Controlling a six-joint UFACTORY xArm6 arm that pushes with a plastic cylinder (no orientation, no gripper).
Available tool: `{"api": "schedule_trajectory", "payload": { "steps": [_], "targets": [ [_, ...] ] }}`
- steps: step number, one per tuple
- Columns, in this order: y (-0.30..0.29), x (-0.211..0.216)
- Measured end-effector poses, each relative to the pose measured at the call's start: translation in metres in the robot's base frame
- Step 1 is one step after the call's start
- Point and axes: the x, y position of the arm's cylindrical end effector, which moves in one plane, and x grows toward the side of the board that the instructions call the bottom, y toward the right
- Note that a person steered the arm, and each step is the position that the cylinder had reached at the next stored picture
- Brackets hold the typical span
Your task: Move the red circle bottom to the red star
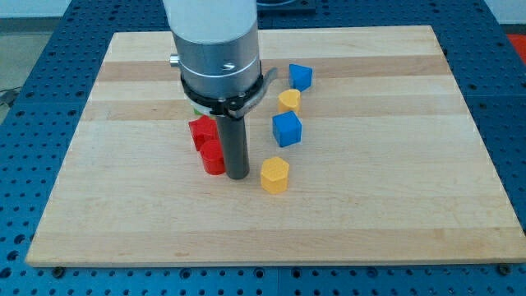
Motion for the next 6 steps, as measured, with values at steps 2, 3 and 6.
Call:
{"api": "schedule_trajectory", "payload": {
  "steps": [2,3,6],
  "targets": [
    [0.019,-0.004],
    [0.018,-0.02],
    [0.001,-0.028]
  ]
}}
